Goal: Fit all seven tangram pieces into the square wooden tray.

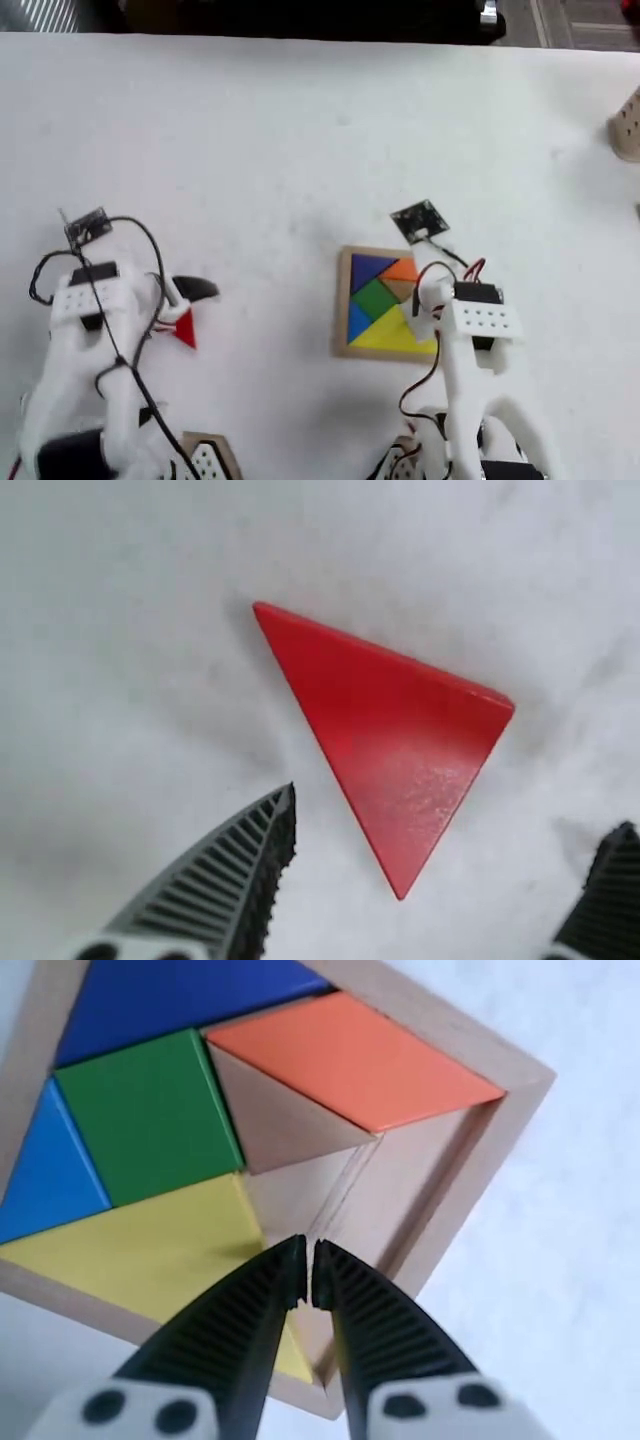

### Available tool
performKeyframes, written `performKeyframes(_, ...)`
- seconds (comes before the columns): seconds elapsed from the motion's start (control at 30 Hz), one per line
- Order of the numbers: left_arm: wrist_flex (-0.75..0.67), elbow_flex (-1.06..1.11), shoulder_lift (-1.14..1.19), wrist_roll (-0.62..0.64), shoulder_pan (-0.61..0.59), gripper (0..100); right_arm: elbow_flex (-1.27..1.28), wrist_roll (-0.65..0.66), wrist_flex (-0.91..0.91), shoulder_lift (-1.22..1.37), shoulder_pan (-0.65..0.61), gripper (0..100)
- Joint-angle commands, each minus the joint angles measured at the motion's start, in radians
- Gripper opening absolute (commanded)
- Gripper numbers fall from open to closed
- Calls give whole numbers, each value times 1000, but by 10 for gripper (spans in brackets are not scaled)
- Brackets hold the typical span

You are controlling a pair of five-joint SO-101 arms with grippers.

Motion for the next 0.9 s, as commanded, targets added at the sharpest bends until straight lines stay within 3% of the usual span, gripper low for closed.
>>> performKeyframes(0.0, 44, -149, 168, -41, -5, 438, -11, 15, -18, 1, -12, 18)
performKeyframes(0.33, -41, -245, 340, -66, -12, 437, -11, 15, -18, 1, -12, 18)
performKeyframes(0.43, -38, -273, 361, 11, -12, 432, -11, 15, -18, 1, -12, 18)
performKeyframes(0.5, -29, -288, 386, 63, -12, 400, -11, 15, -18, 1, -12, 18)
performKeyframes(0.7, 26, -390, 486, 55, -15, 259, -11, 17, -18, 1, -13, 18)
performKeyframes(0.87, 20, -459, 521, 55, -50, 199, -11, 41, -18, 1, -13, 18)
